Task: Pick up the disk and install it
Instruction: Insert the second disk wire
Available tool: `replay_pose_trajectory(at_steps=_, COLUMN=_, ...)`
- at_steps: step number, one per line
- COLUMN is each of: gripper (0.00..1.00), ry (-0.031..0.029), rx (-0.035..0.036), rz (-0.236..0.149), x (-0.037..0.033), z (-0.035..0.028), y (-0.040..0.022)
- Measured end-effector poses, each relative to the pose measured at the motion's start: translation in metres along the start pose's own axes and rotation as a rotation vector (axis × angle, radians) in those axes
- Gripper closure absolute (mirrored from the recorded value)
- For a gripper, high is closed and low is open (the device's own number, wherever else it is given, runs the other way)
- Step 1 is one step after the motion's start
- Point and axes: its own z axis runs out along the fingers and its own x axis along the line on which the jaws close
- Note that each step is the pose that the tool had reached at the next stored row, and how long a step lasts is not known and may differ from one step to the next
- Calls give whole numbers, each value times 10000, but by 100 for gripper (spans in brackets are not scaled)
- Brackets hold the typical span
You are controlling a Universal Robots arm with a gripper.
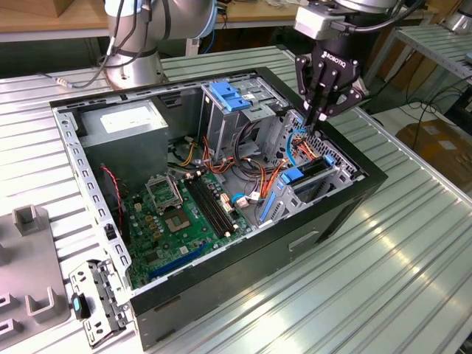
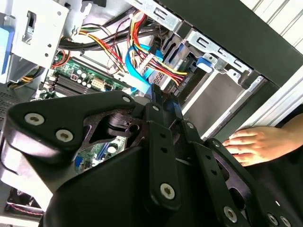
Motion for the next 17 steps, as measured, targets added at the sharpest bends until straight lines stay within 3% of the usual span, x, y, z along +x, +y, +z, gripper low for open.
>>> replay_pose_trajectory(at_steps=3, gripper=76, ry=97, rx=-7, rz=-2, x=-7, z=84, y=-1)
replay_pose_trajectory(at_steps=5, gripper=76, ry=151, rx=-7, rz=-2, x=-9, z=106, y=-1)
replay_pose_trajectory(at_steps=7, gripper=84, ry=278, rx=-8, rz=-1, x=-14, z=143, y=-1)
replay_pose_trajectory(at_steps=10, gripper=84, ry=382, rx=-9, rz=-1, x=-17, z=177, y=-1)
replay_pose_trajectory(at_steps=15, gripper=84, ry=336, rx=3, rz=-55, x=13, z=227, y=82)
replay_pose_trajectory(at_steps=17, gripper=84, ry=207, rx=27, rz=-53, x=25, z=235, y=128)
